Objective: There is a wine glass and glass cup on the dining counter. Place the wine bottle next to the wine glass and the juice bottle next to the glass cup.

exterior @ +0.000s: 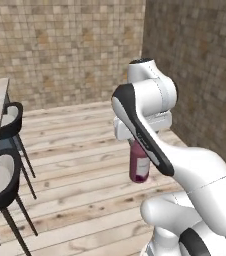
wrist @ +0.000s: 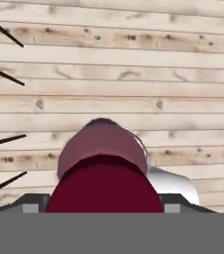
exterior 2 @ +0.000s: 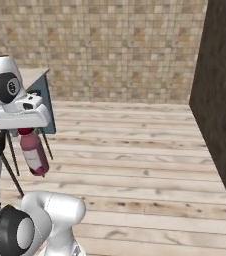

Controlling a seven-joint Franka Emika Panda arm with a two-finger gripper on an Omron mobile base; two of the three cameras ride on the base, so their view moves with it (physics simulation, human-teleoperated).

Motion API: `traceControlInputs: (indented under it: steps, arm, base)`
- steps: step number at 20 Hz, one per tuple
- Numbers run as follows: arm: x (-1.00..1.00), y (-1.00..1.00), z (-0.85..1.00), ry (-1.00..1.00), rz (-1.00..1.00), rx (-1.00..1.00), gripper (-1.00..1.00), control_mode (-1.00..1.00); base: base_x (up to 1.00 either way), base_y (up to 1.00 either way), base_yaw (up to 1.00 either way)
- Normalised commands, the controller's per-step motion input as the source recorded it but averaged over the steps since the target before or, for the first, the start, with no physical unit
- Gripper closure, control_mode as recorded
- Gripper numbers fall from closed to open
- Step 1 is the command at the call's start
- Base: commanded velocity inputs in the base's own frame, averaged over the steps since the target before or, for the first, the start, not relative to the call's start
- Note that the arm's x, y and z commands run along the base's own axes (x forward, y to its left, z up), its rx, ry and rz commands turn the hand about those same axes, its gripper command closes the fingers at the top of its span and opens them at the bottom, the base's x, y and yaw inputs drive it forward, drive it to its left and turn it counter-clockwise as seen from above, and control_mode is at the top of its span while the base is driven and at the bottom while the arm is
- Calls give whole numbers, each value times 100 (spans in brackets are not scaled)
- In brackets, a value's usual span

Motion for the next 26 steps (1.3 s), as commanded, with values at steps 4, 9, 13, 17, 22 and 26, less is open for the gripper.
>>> traceControlInputs:
  steps: [4,9,13,17,22,26]
  arm:
    - [0,0,0,0,0,0,100,100]
    - [0,0,0,0,0,0,100,100]
    - [0,0,0,0,0,0,100,100]
    - [0,0,0,0,0,0,100,100]
    - [0,0,0,0,0,0,100,100]
    - [0,0,0,0,0,0,100,100]
  base:
    - [83,-20,2]
    - [83,-20,2]
    - [83,-19,3]
    - [82,-19,4]
    - [82,-19,5]
    - [81,-18,6]
